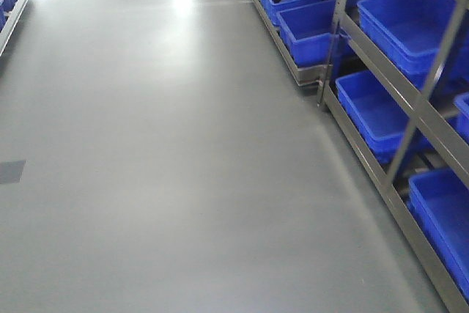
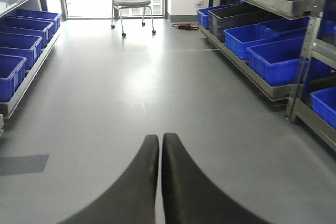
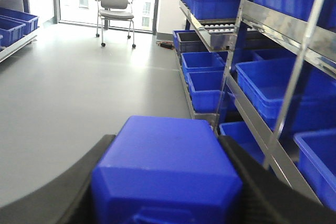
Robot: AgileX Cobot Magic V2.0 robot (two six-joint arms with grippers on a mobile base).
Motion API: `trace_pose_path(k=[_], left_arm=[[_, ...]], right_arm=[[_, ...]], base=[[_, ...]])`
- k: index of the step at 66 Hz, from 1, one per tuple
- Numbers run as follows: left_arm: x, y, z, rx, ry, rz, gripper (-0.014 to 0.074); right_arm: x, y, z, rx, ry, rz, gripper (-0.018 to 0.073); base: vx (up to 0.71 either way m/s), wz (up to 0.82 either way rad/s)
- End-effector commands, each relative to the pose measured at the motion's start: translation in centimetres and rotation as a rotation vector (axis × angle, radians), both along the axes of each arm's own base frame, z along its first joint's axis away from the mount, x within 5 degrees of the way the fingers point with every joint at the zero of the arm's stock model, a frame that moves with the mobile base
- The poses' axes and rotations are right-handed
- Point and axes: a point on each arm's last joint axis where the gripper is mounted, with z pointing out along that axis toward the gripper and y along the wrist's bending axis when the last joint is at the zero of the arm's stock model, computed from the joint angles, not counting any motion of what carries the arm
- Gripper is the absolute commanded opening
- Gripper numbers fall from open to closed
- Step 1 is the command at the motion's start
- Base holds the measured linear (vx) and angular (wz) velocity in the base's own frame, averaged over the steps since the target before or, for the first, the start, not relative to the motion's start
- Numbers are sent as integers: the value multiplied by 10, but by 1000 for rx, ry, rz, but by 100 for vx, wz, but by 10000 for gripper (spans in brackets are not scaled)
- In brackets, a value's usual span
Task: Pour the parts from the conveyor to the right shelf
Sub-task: 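Drive to the shelf rack and face an empty blue bin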
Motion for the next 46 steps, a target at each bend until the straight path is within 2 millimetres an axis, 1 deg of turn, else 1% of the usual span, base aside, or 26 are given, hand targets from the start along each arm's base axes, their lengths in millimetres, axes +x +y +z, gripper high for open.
trace_pose_path(k=[1, 23, 46], left_arm=[[1, 0, 12, -12, -78, -1, -6], [1, 0, 12, -12, -78, -1, -6], [1, 0, 12, -12, -78, -1, -6]], right_arm=[[0, -2, 14, 8, -82, -25, -5], [0, -2, 14, 8, -84, -26, -5], [0, -2, 14, 8, -83, -26, -5]], base=[[73, 13], [71, 11], [64, 7]])
